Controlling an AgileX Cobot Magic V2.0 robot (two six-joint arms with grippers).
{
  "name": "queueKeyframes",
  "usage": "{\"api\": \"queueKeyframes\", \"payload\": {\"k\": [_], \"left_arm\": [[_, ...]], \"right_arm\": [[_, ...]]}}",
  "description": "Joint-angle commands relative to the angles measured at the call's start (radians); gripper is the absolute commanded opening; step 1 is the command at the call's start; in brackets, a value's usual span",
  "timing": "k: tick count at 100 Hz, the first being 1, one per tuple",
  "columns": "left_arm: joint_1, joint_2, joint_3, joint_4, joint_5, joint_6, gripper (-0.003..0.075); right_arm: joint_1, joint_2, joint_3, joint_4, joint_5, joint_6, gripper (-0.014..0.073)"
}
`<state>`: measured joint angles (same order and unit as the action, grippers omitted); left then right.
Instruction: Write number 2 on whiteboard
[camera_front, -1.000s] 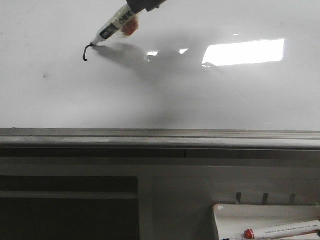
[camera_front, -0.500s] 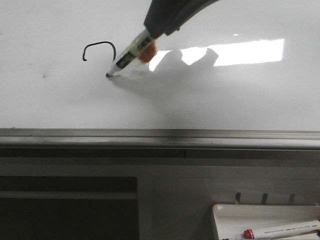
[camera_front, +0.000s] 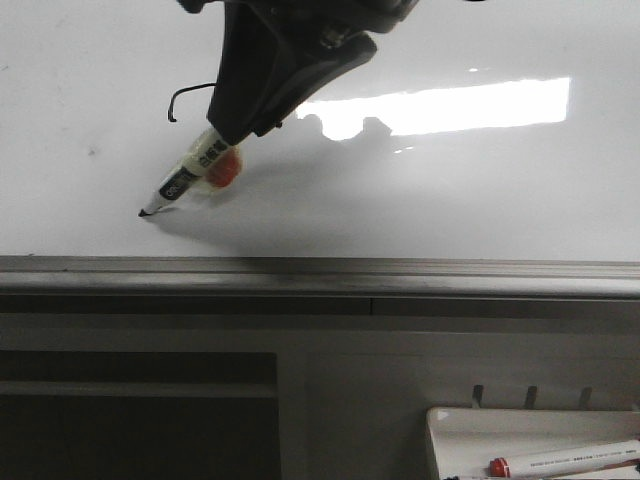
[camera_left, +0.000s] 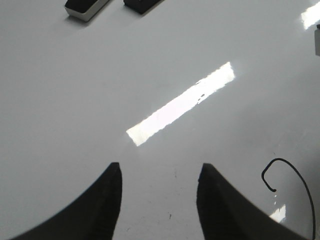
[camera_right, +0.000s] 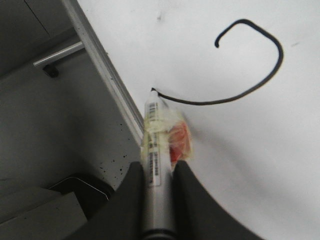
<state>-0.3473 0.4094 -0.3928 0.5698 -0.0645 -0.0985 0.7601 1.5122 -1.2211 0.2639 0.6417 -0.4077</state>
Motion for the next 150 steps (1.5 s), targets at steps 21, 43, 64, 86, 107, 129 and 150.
{"api": "queueKeyframes", "payload": {"k": [21,43,64,86,107,129,150], "left_arm": [[0.002,0.006,-0.037,-0.016,-0.070,-0.011,0.0314],[0.002,0.006,-0.037,-0.011,-0.070,-0.011,0.0314],[0.002,0.006,-0.037,-0.009,-0.070,-0.011,0.0314],[0.002,0.004,-0.037,-0.001,-0.193,-0.011,0.0314],[-0.037,0.006,-0.035,-0.001,-0.134,-0.016,0.0314],[-0.266,0.057,0.033,0.030,-0.112,-0.016,0.0316],[-0.448,0.231,0.069,0.099,-0.034,-0.016,0.0314]], "right_arm": [[-0.095,-0.095,0.017,-0.071,0.015,0.013,-0.0048],[-0.117,-0.157,0.095,-0.082,0.052,0.042,-0.0048],[-0.114,-0.195,0.110,-0.104,0.039,0.063,-0.0049],[0.019,-0.280,0.108,-0.104,0.029,0.058,-0.0050],[0.135,-0.306,0.108,-0.104,0.072,0.058,-0.0050],[0.150,-0.283,0.108,-0.104,0.073,0.058,-0.0050],[0.176,-0.235,0.108,-0.102,0.045,0.058,-0.0050]]}}
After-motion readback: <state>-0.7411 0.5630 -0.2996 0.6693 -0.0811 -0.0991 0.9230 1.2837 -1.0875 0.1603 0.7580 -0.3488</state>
